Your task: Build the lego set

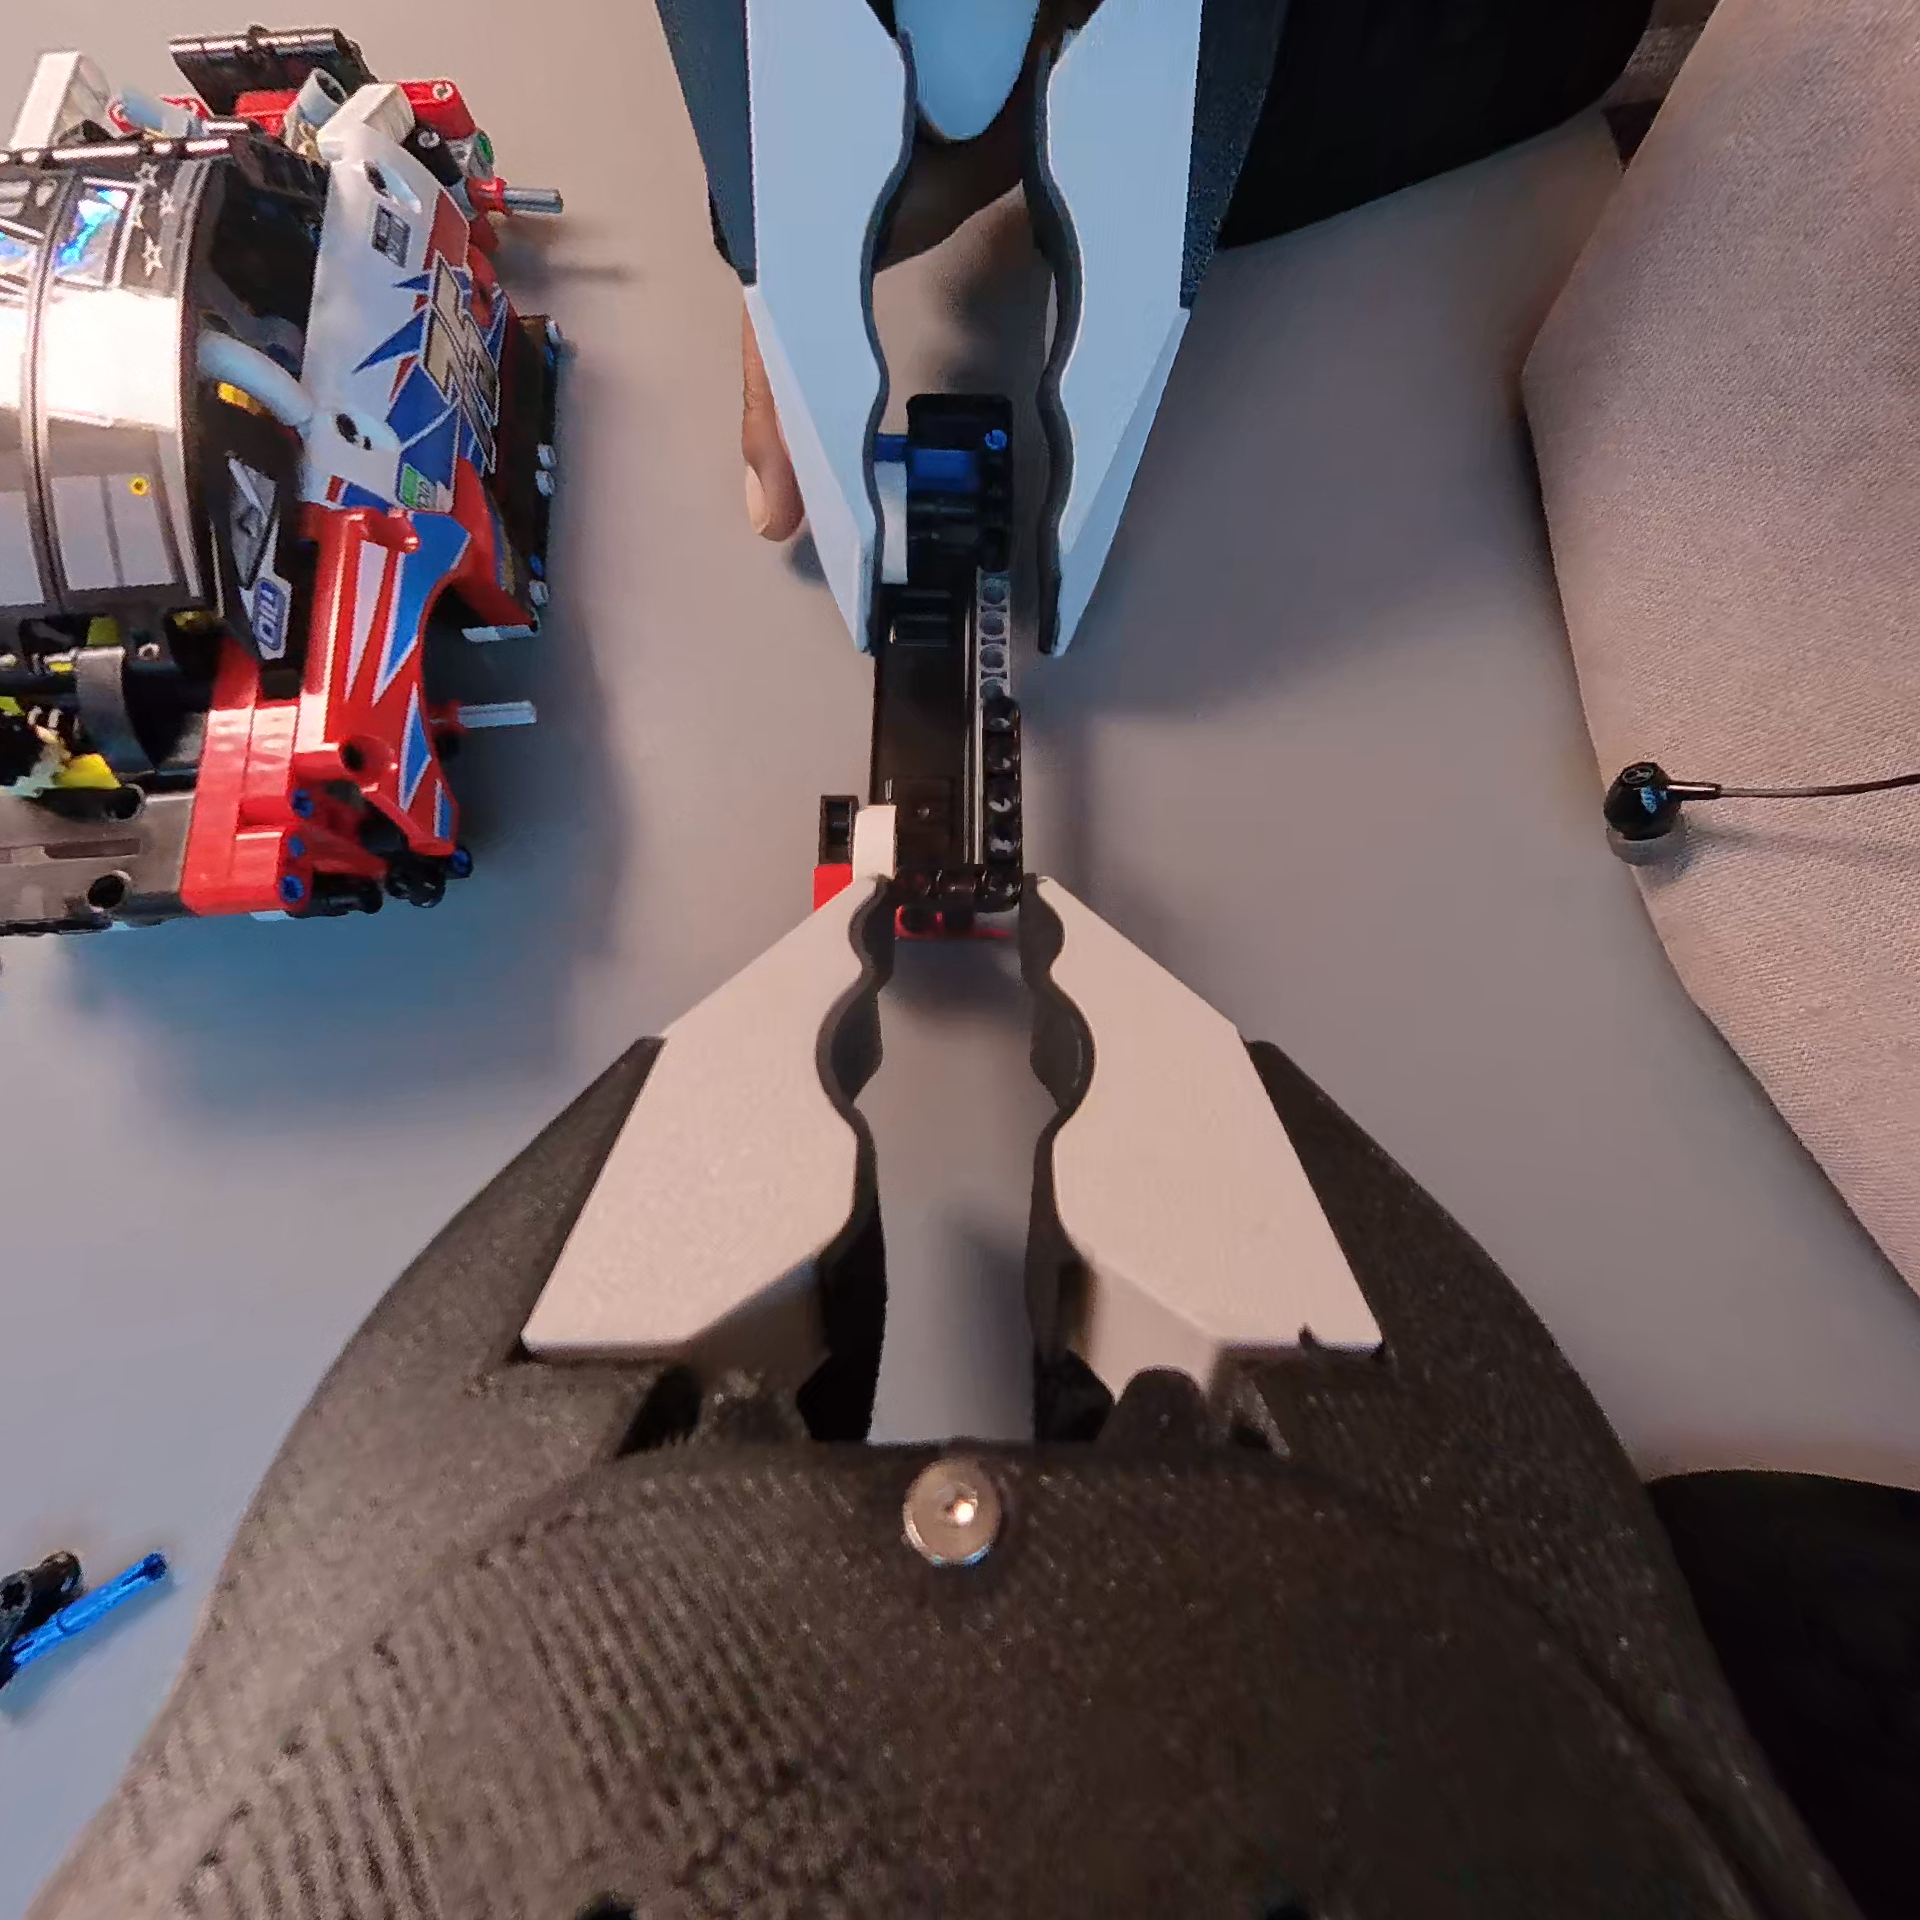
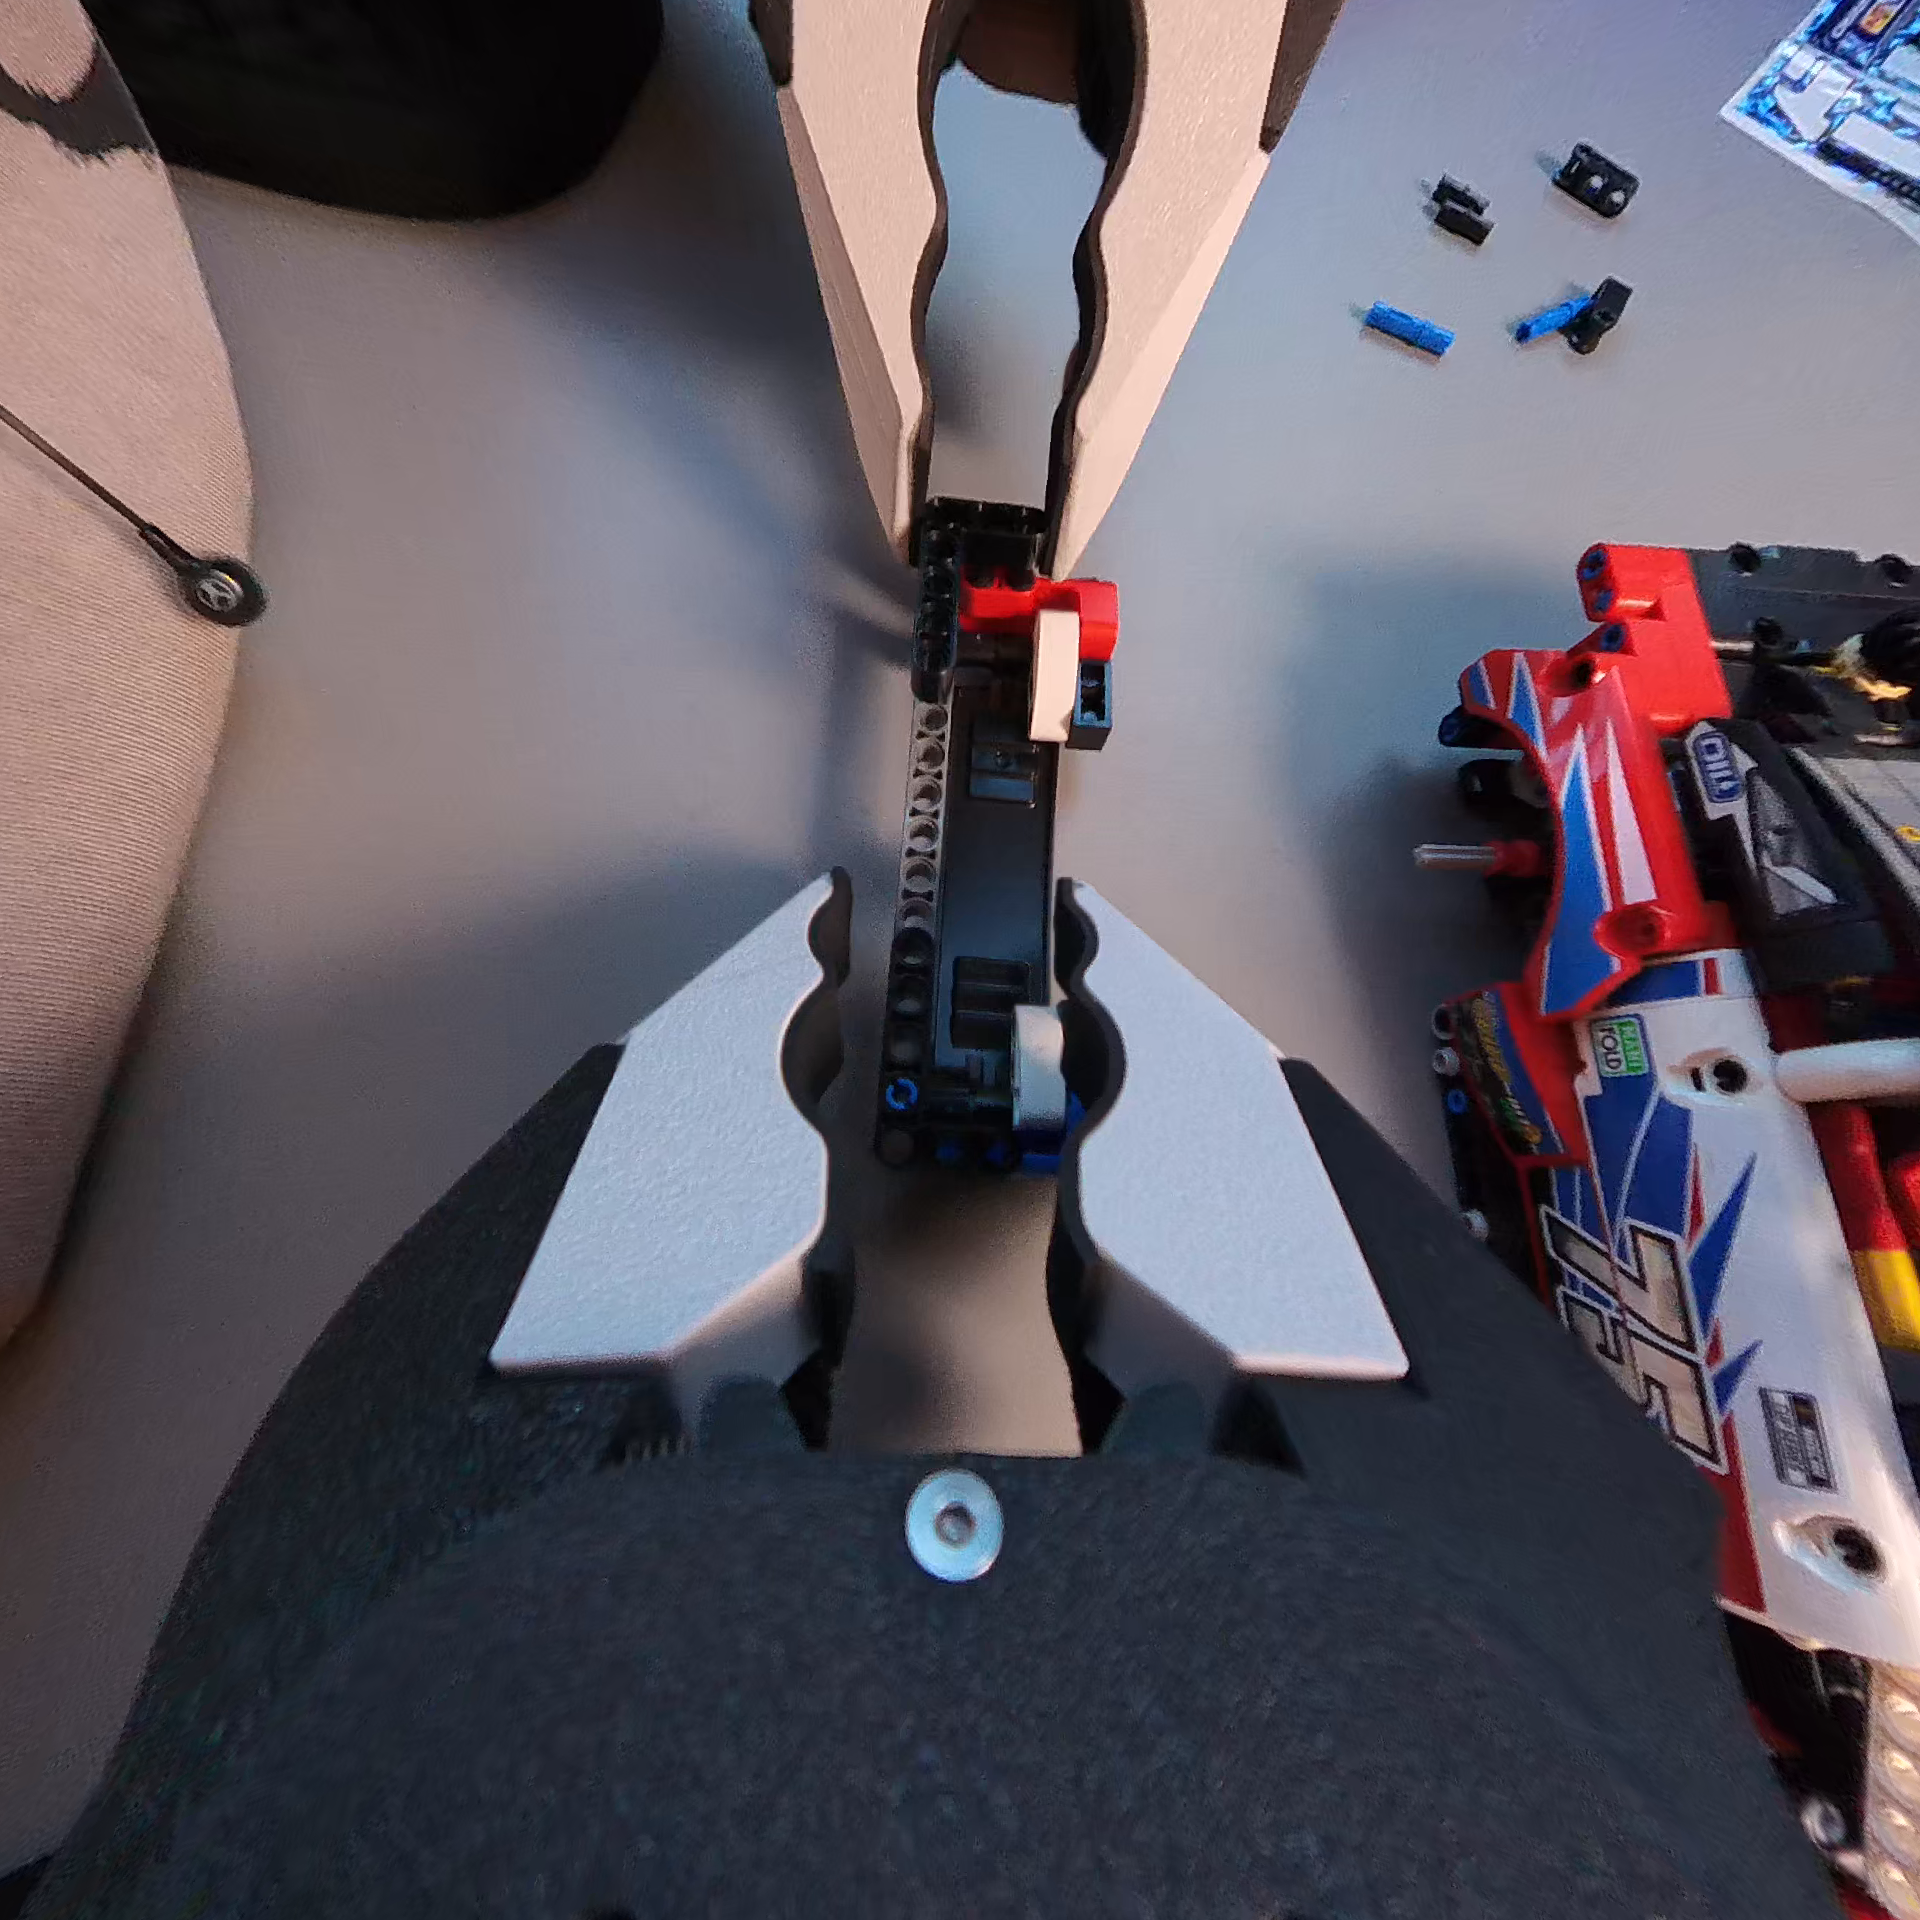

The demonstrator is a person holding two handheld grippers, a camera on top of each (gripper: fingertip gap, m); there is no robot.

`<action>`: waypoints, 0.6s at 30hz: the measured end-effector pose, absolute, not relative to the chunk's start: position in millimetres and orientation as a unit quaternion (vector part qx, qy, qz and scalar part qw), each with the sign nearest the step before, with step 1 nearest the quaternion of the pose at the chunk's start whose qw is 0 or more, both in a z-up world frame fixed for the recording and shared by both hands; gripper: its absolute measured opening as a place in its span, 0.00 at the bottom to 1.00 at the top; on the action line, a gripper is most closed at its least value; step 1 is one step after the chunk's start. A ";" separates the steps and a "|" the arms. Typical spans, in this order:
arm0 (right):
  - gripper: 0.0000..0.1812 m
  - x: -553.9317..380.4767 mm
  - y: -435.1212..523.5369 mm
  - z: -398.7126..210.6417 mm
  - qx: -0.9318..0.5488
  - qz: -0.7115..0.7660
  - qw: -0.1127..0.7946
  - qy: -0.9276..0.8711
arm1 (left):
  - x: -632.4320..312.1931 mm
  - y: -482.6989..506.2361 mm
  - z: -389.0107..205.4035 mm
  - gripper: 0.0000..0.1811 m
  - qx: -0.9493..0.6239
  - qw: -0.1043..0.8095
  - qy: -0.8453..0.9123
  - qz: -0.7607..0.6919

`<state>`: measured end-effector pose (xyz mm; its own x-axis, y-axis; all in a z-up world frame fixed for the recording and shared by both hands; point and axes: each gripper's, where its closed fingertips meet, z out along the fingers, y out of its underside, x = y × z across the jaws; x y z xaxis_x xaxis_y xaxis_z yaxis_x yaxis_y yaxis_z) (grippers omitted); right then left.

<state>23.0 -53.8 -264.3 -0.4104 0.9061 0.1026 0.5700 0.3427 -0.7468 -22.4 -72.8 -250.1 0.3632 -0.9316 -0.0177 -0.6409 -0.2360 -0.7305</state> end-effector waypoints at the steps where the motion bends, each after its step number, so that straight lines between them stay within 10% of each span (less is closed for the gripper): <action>1: 0.22 22.0 -54.2 -259.4 -0.475 0.328 0.263 -0.773 | -22.4 -72.2 -247.5 0.12 -0.754 0.339 0.519 -0.219; 11: 0.33 -11.6 -60.4 -269.4 -0.454 0.292 0.194 -0.819 | -31.2 -74.4 -248.0 0.12 -0.758 0.340 0.515 -0.211; 18: 0.24 -23.4 -62.5 -274.9 -0.447 0.300 0.183 -0.822 | -22.9 -72.6 -252.5 0.12 -0.752 0.354 0.507 -0.228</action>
<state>-23.4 -62.5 -274.9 -0.5328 0.8456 0.0319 0.6263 0.4195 -0.6571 -22.9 -72.6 -252.5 0.3821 -0.9240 -0.0146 -0.6009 -0.2364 -0.7636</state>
